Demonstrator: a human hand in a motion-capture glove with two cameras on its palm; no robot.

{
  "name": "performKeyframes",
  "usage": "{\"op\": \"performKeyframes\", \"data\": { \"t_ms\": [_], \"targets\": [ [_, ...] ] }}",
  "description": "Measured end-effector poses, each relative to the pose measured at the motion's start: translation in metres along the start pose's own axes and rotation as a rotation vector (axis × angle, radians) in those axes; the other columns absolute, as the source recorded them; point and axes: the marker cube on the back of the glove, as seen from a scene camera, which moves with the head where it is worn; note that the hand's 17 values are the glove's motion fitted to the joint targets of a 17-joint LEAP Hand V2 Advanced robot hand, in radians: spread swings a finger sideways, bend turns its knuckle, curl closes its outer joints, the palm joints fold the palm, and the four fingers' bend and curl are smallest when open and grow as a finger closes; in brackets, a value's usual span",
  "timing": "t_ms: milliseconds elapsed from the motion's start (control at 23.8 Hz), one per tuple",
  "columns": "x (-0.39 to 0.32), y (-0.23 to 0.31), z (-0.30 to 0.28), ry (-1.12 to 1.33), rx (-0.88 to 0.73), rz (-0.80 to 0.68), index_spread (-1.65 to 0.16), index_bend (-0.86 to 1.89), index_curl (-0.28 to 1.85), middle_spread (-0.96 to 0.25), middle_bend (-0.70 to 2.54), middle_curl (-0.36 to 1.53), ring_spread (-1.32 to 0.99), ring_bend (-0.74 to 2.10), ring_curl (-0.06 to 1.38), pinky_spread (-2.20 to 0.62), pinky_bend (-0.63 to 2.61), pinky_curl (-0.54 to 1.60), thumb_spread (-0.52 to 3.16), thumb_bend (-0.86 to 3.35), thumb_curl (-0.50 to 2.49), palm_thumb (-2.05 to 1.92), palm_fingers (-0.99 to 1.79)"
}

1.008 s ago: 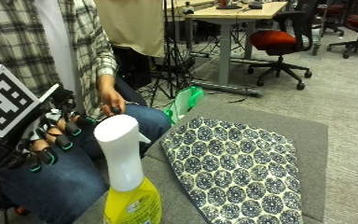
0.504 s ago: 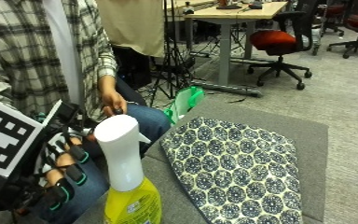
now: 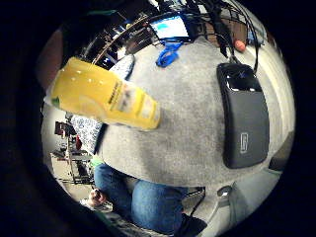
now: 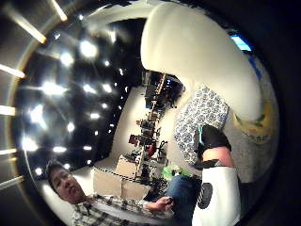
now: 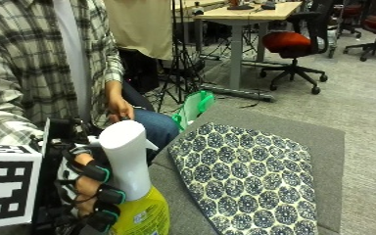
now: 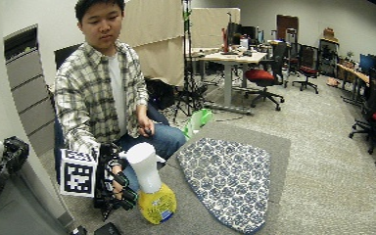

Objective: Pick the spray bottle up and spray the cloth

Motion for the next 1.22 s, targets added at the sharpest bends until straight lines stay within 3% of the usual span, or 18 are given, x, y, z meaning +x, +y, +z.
{"op": "performKeyframes", "data": {
  "t_ms": [504,756,924,1219],
  "targets": [
    [-0.005,-0.037,0.012,-0.169,0.0,-0.05,-0.3,0.05,0.16,0.0,0.43,0.36,0.06,0.58,0.31,0.16,0.64,0.26,0.94,0.08,0.51,0.99,0.33],
    [-0.005,-0.047,0.019,-0.254,0.035,-0.073,-0.31,-0.01,0.1,-0.07,0.65,0.43,-0.04,0.71,0.34,0.13,0.58,0.24,0.85,0.08,0.55,1.07,0.6],
    [-0.007,-0.054,0.031,-0.34,0.031,-0.088,-0.3,0.09,0.12,-0.09,0.61,0.44,-0.1,0.7,0.36,0.08,0.7,0.28,0.71,0.06,0.59,1.12,0.76],
    [-0.007,-0.065,0.035,-0.337,0.116,-0.082,-0.3,0.33,0.25,-0.13,0.55,0.45,-0.15,0.61,0.37,-0.02,0.59,0.27,0.49,0.01,0.63,1.14,1.01]
  ]
}}
